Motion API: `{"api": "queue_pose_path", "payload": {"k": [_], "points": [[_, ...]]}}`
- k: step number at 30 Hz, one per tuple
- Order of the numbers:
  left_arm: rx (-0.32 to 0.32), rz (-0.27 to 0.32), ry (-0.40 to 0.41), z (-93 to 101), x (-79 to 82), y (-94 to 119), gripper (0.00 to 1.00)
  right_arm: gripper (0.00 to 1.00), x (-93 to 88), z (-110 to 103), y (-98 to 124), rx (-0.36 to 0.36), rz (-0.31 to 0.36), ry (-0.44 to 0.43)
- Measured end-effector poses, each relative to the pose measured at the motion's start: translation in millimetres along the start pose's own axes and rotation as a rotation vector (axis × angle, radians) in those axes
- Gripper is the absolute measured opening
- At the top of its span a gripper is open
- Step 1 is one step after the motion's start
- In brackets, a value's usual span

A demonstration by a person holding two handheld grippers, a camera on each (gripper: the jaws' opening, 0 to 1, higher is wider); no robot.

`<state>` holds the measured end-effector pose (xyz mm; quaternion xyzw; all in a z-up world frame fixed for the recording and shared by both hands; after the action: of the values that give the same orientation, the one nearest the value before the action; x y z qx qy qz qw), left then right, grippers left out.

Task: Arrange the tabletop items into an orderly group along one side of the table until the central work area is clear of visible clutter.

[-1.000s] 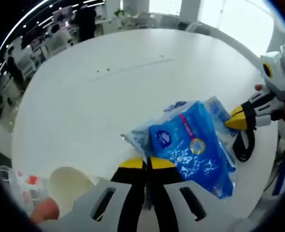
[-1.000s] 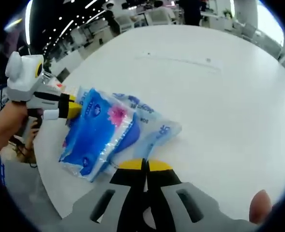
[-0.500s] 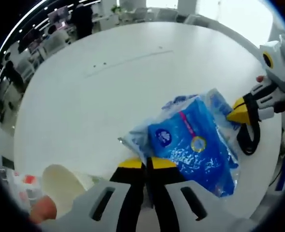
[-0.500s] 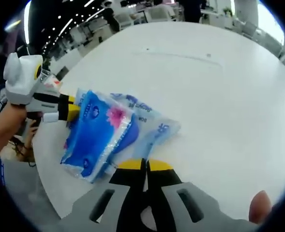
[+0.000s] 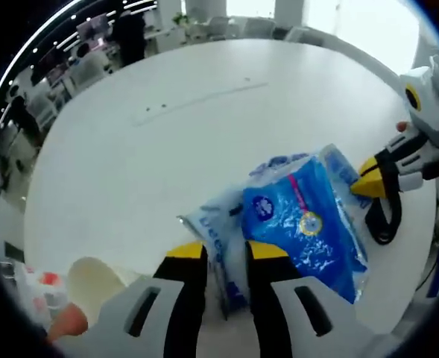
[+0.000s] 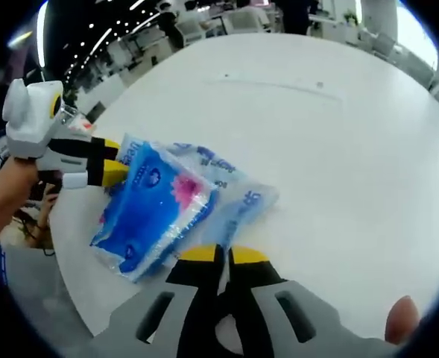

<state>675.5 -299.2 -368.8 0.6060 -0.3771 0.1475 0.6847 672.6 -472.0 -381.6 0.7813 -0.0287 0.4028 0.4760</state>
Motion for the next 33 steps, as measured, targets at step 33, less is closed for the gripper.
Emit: {"api": "queue_pose_path", "payload": {"k": [33], "points": [[-0.023, 0.138, 0.016, 17.7, 28.7, 37.1, 0.29, 0.11, 24.2, -7.0, 25.3, -0.038, 0.104, 0.048]]}}
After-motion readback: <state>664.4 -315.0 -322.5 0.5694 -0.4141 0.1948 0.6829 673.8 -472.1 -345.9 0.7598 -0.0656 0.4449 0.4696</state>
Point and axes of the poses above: the point that each gripper's makers call its tool centre point, and the gripper's own axes: y roughly backward along the fingers, z roughly to its right, x roughly out of its top, the point moved 1 cm from there along y, roughly backward along the fingers, and after that the axes turned 10 degrees about z, right-handed, at the moved point
